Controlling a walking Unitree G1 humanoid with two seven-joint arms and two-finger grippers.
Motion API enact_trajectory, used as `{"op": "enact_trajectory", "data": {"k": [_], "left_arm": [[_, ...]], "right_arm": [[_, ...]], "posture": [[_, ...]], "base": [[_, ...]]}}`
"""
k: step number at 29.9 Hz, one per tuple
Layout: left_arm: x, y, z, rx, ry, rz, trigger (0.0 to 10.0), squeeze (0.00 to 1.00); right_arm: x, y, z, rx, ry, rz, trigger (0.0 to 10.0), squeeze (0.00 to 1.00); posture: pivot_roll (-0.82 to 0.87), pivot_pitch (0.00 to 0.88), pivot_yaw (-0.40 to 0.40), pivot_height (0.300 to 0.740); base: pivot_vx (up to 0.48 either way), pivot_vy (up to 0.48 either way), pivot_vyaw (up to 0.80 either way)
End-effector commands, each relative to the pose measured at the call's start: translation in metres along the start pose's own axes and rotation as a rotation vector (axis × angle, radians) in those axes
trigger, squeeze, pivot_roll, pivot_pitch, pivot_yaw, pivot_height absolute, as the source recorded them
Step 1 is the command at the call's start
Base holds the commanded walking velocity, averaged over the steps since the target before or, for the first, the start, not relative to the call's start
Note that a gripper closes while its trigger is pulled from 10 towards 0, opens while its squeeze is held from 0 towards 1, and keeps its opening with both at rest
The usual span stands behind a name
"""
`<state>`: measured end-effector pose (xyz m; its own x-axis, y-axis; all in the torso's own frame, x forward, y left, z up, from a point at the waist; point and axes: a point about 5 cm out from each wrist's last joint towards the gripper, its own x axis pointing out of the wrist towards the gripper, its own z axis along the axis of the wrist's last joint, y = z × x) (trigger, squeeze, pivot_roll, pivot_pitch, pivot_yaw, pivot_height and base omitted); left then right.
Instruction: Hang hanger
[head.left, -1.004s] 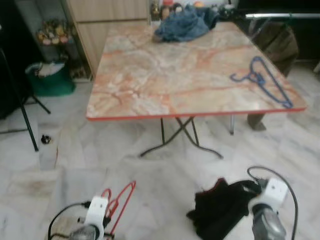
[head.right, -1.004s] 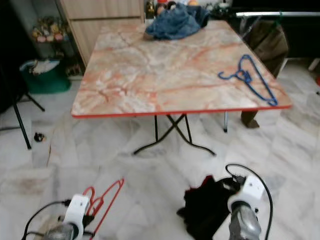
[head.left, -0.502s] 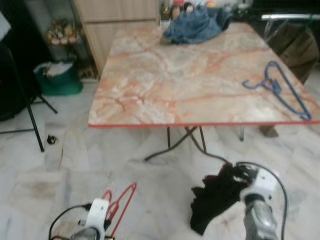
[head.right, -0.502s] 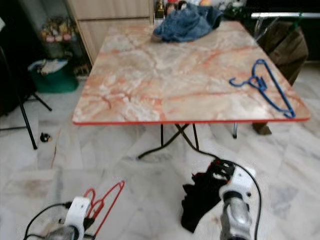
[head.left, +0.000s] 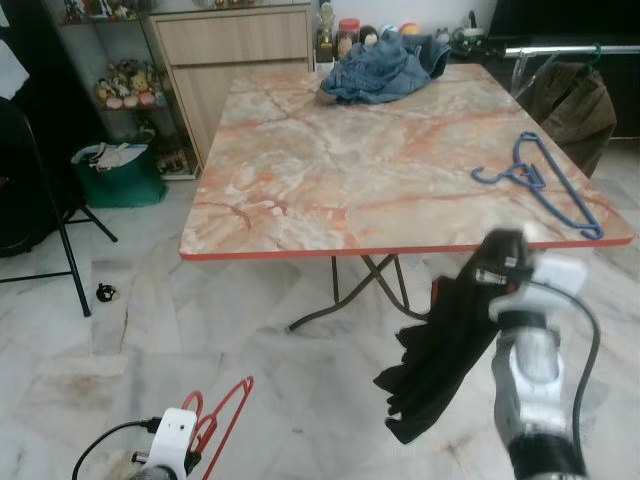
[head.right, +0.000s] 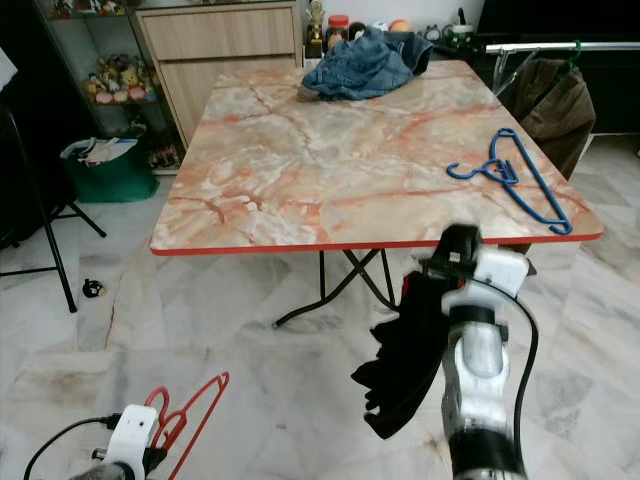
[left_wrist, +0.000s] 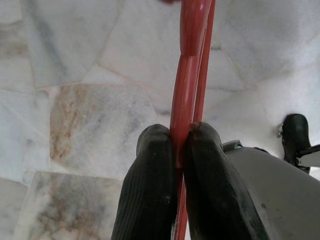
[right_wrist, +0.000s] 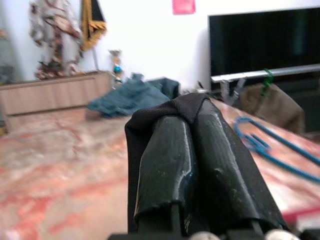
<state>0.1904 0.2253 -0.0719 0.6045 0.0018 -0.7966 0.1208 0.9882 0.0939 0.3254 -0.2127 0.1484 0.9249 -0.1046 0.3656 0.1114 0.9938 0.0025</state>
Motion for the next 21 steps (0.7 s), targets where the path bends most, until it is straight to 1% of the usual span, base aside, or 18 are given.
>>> {"op": "enact_trajectory", "data": {"k": [1,4,5,6,8,11,12,15,16,21], "left_arm": [[-0.001,-0.001,-0.005,0.004,0.004,0.006,10.0,0.00],[-0.002,-0.004,-0.010,0.000,0.007,0.009,10.0,0.00],[-0.002,-0.005,-0.010,-0.003,0.006,0.014,10.0,0.00],[-0.002,-0.005,-0.010,-0.004,0.005,0.015,10.0,0.00],[-0.002,-0.005,-0.010,-0.004,0.004,0.017,10.0,0.00],[-0.001,-0.002,-0.006,-0.002,0.004,0.023,10.0,0.00],[-0.001,0.002,-0.004,-0.003,0.002,0.028,10.0,0.00],[-0.001,0.007,-0.001,-0.004,0.000,0.034,10.0,0.00],[-0.001,0.009,0.001,-0.007,-0.002,0.039,10.0,0.00],[-0.001,0.009,0.003,-0.011,-0.005,0.038,10.0,0.00]], "right_arm": [[0.007,0.009,0.006,-0.002,-0.012,0.036,10.0,0.00],[0.020,0.016,0.014,-0.009,-0.017,0.041,10.0,0.00],[0.032,0.020,0.027,0.013,-0.040,0.033,10.0,0.00],[0.034,0.021,0.030,0.020,-0.046,0.031,10.0,0.00],[0.048,0.023,0.045,0.026,-0.090,0.038,10.0,0.00],[0.060,0.028,0.062,-0.001,-0.141,0.071,10.0,0.00],[0.064,0.031,0.069,-0.005,-0.162,0.085,10.0,0.00],[0.066,0.034,0.071,0.005,-0.160,0.092,10.0,0.00],[0.065,0.036,0.068,0.001,-0.148,0.098,10.0,0.00],[0.059,0.038,0.060,0.017,-0.120,0.097,10.0,0.00]], "posture": [[-0.02,0.008,0.033,0.740],[-0.02,0.016,0.035,0.740],[-0.01,0.025,0.037,0.740],[-0.01,0.025,0.037,0.740],[-0.01,0.032,0.041,0.740],[-0.02,0.034,0.041,0.740],[-0.02,0.034,0.040,0.740],[-0.02,0.035,0.040,0.740],[-0.01,0.037,0.037,0.740],[-0.01,0.039,0.039,0.740]], "base": [[0.000,0.000,0.00],[0.000,0.000,0.00],[0.000,0.000,0.00],[0.000,0.000,0.00],[0.000,0.000,0.00],[0.000,0.000,0.00],[0.000,0.000,0.00],[0.000,0.000,0.00],[0.000,0.000,0.00],[0.000,0.000,0.00]]}}
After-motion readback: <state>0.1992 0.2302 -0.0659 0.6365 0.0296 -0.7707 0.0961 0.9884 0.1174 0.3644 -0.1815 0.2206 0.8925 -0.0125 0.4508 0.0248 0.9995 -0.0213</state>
